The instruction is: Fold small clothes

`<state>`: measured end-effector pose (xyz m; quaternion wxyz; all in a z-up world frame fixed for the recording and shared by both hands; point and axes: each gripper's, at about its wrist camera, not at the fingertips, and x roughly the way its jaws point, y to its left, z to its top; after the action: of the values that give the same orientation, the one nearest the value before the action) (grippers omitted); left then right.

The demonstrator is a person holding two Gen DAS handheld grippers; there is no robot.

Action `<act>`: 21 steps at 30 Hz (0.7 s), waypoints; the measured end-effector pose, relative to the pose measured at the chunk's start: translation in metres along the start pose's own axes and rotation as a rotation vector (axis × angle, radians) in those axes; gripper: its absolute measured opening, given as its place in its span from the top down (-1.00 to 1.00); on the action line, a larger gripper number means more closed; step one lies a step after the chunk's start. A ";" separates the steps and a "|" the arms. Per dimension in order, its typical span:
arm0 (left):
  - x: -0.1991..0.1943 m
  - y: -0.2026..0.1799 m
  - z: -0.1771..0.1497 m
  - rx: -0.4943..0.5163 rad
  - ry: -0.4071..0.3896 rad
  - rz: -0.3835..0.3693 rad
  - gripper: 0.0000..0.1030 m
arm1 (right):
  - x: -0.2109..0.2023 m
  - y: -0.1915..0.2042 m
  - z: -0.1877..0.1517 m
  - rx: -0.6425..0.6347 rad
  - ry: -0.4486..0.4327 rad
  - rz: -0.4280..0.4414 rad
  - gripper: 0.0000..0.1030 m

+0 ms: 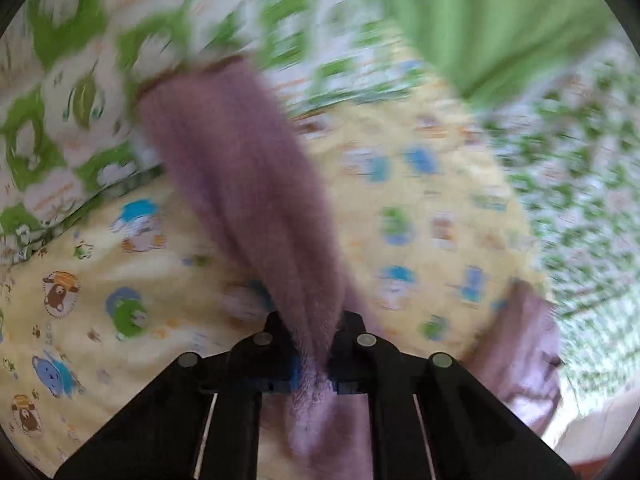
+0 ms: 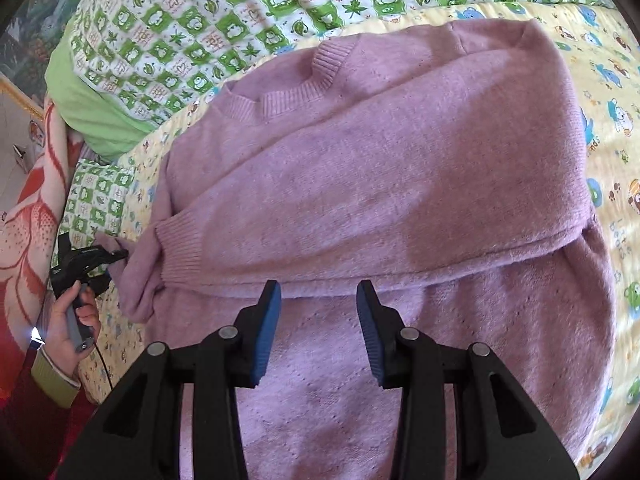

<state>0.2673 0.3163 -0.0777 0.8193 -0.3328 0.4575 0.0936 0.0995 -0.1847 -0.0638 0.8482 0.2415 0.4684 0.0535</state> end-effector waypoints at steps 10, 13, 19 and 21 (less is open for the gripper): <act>-0.049 -0.281 -0.151 0.642 0.065 -0.439 0.63 | -0.045 -0.015 0.016 0.093 -0.151 0.045 0.21; -0.015 -0.317 -0.207 0.760 0.183 -0.428 0.45 | -0.058 -0.028 0.016 0.130 -0.178 0.029 0.21; -0.015 -0.270 -0.253 0.860 0.244 -0.342 0.27 | -0.066 -0.053 0.006 0.181 -0.154 -0.001 0.21; -0.021 -0.242 -0.244 0.852 0.222 -0.295 0.26 | -0.063 -0.058 0.002 0.187 -0.140 -0.006 0.20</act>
<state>0.1988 -0.0183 -0.0374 0.8337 -0.0362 0.4879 -0.2561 0.0588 -0.2566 -0.0416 0.8528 0.3213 0.4116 -0.0099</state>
